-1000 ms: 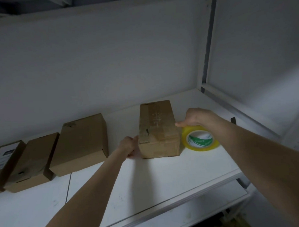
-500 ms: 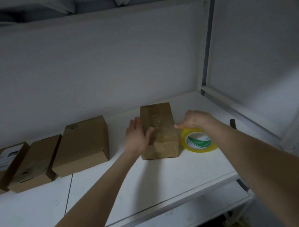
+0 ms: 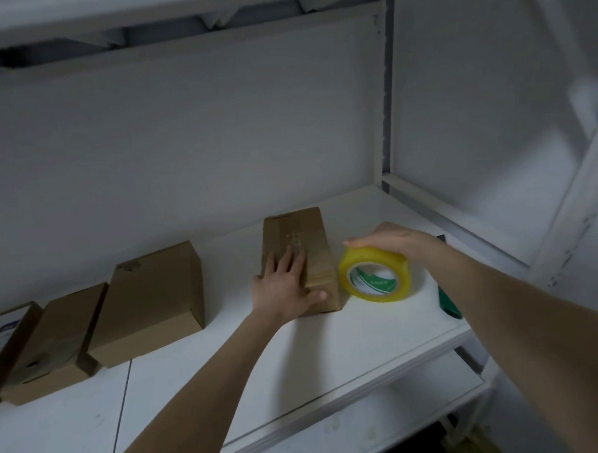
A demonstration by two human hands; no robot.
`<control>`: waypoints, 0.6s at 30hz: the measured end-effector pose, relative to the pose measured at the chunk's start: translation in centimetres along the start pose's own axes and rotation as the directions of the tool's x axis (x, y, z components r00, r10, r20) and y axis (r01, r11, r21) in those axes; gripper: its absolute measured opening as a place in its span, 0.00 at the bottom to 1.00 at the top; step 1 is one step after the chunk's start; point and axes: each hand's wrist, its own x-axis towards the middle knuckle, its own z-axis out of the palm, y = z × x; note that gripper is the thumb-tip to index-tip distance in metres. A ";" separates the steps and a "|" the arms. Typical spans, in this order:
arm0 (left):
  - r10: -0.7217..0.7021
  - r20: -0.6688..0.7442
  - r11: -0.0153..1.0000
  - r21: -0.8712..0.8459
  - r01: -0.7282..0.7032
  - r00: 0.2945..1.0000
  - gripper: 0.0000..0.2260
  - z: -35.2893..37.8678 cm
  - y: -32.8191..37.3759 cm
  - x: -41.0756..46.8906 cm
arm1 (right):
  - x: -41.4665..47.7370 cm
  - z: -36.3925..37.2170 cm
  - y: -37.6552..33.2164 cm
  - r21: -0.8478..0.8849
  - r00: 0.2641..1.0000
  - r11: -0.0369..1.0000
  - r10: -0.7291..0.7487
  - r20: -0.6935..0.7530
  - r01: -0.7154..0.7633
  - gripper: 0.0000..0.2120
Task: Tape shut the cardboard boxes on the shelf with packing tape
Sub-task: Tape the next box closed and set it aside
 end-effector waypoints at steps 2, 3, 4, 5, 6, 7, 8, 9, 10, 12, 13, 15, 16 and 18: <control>-0.014 -0.068 0.996 -0.094 0.008 0.998 0.36 -0.4 -0.4 -0.2 | -0.4 0.1 -1.3 0.097 0.996 0.994 -0.047 -0.071 0.054 0.26; -0.025 -0.100 0.990 -0.140 0.011 0.995 0.34 -0.7 -0.8 -0.2 | -0.6 -0.1 -2.2 0.107 0.992 0.991 -0.071 -0.100 0.082 0.27; -0.036 -0.127 0.983 -0.184 0.013 0.991 0.32 -1.0 -1.1 -0.3 | -0.7 -0.4 -3.2 0.108 0.988 0.988 -0.101 -0.117 0.114 0.26; -0.047 -0.150 0.972 -0.235 0.011 0.988 0.32 -1.4 -1.5 -0.5 | -1.0 -0.9 -4.4 0.094 0.984 0.986 -0.129 -0.121 0.141 0.25; -0.058 -0.165 0.955 -0.295 0.007 0.985 0.33 -1.6 -2.0 -0.7 | -1.3 -1.4 -5.6 0.065 0.982 0.985 -0.153 -0.115 0.161 0.24; -0.069 -0.180 0.928 -0.373 -0.003 0.981 0.36 -1.8 -2.4 -1.0 | -1.4 -2.0 -6.9 0.019 0.980 0.985 -0.170 -0.101 0.172 0.25; -0.087 -0.189 0.881 -0.474 -0.013 0.978 0.38 -1.8 -2.8 -1.3 | -1.6 -2.6 -8.2 -0.031 0.981 0.984 -0.179 -0.077 0.177 0.28; -0.106 -0.181 0.809 -0.587 -0.021 0.978 0.40 -1.8 -3.1 -1.7 | -1.9 -3.0 -9.6 -0.069 0.980 0.979 -0.194 -0.050 0.190 0.30; -0.123 -0.149 0.715 -0.699 -0.016 0.981 0.41 -1.7 -3.3 -2.1 | -2.1 -3.3 -10.9 -0.096 0.975 0.971 -0.221 -0.033 0.217 0.30; -0.127 -0.053 0.539 -0.842 0.025 0.990 0.43 -2.1 -3.4 -2.5 | -2.6 -3.2 -13.3 -0.166 0.959 0.946 -0.284 -0.014 0.278 0.29; -0.141 -0.010 0.487 -0.871 0.060 0.990 0.42 -2.7 -3.4 -2.4 | -2.7 -2.7 -14.4 -0.200 0.952 0.933 -0.307 -0.005 0.300 0.28; -0.217 -0.010 0.418 -0.905 0.083 0.976 0.31 -4.1 -3.3 -1.6 | -2.8 -1.2 -16.0 -0.242 0.946 0.917 -0.324 0.012 0.317 0.27; -0.253 -0.025 0.403 -0.911 0.082 0.967 0.24 -4.8 -3.5 -1.1 | -2.6 -0.4 -16.4 -0.241 0.946 0.918 -0.323 0.008 0.315 0.28; -0.270 -0.019 0.427 -0.899 0.101 0.963 0.20 -5.7 -4.1 -0.6 | -2.1 0.7 -16.6 -0.212 0.947 0.927 -0.320 -0.011 0.310 0.29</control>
